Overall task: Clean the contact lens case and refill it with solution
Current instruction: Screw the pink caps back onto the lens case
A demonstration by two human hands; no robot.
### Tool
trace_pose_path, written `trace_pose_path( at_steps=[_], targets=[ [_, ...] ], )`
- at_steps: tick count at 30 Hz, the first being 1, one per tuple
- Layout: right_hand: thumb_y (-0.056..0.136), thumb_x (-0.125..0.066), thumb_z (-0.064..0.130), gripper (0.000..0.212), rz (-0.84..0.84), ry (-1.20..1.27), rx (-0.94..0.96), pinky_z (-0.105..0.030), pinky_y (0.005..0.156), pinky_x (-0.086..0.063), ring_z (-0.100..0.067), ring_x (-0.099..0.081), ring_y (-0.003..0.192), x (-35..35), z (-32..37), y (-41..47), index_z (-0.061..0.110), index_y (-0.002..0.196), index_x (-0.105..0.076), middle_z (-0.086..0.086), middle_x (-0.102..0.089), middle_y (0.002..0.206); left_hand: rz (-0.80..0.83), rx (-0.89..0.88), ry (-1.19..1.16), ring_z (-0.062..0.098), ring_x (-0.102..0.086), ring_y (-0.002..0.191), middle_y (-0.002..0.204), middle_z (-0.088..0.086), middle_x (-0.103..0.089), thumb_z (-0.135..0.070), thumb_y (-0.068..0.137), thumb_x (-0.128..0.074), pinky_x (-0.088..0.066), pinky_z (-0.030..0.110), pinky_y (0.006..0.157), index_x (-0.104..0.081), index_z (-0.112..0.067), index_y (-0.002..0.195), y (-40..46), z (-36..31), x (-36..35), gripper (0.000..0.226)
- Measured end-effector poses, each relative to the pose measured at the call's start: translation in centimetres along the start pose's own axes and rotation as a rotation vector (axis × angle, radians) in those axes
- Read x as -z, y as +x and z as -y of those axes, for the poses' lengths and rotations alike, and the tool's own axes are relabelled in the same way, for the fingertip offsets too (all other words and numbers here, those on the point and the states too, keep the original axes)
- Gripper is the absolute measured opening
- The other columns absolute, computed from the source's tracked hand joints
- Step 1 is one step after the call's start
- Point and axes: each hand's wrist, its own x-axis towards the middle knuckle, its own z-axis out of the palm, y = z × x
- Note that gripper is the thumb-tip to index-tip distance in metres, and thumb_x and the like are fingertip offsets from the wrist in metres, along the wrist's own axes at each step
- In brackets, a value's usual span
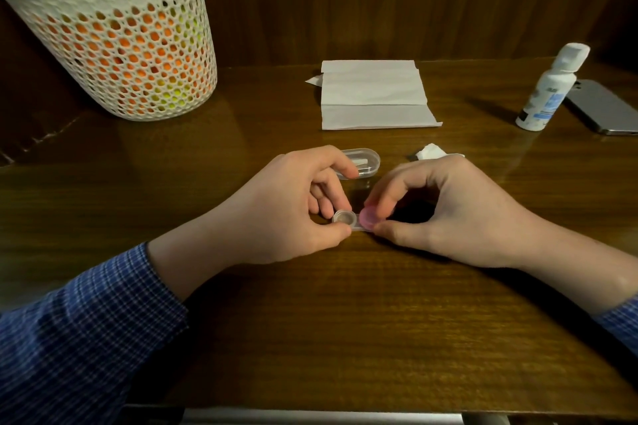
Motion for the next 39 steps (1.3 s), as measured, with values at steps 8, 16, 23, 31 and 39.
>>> trace_pose_path(
  at_steps=[8,16,23,31,39],
  targets=[
    [0.080,-0.084,0.018,0.015,0.051,0.012,0.001,-0.029,0.086,-0.059,-0.009,-0.073,0.092,0.24,0.03,0.15,0.030,0.087,-0.078,0.011,-0.078,0.092,-0.004,-0.005,0.006,0.008,-0.073,0.086,0.093,-0.009,-0.077,-0.017,0.078,-0.088,-0.061,0.027,0.076,-0.060,-0.019,0.132,-0.02,-0.17,0.05,0.060],
    [0.077,-0.086,0.027,0.014,0.025,-0.040,0.000,-0.029,0.080,-0.059,-0.008,-0.069,0.090,-0.15,-0.32,0.23,0.034,0.088,-0.078,0.015,-0.073,0.089,-0.001,-0.007,0.018,0.009,-0.073,0.085,0.092,-0.009,-0.077,-0.017,0.078,-0.088,-0.061,0.029,0.075,-0.060,-0.019,0.132,0.03,-0.22,-0.02,0.061],
    [0.083,-0.081,0.019,0.012,0.080,-0.002,0.029,-0.028,0.091,-0.058,-0.005,-0.071,0.102,0.17,-0.21,0.06,0.029,0.090,-0.079,0.013,-0.076,0.104,-0.006,0.001,0.004,0.008,-0.073,0.086,0.092,-0.010,-0.077,-0.018,0.078,-0.088,-0.061,0.028,0.075,-0.061,-0.020,0.131,-0.01,-0.20,-0.03,0.059],
    [0.073,-0.081,0.043,0.014,-0.026,-0.101,0.001,-0.030,0.076,-0.060,-0.004,-0.070,0.087,-0.39,0.19,0.08,0.032,0.081,-0.077,0.016,-0.074,0.087,-0.011,-0.028,0.016,0.007,-0.073,0.085,0.091,-0.010,-0.076,-0.017,0.080,-0.087,-0.060,0.027,0.076,-0.062,-0.018,0.129,-0.09,-0.36,-0.06,0.055],
    [0.081,-0.083,0.026,0.012,0.033,-0.085,0.002,-0.032,0.079,-0.061,-0.006,-0.071,0.088,-0.28,0.16,-0.02,0.033,0.090,-0.079,0.015,-0.075,0.092,-0.010,-0.018,0.020,0.007,-0.073,0.085,0.092,-0.010,-0.076,-0.018,0.079,-0.087,-0.060,0.028,0.075,-0.062,-0.019,0.128,-0.08,-0.33,-0.05,0.055]
  ],
)
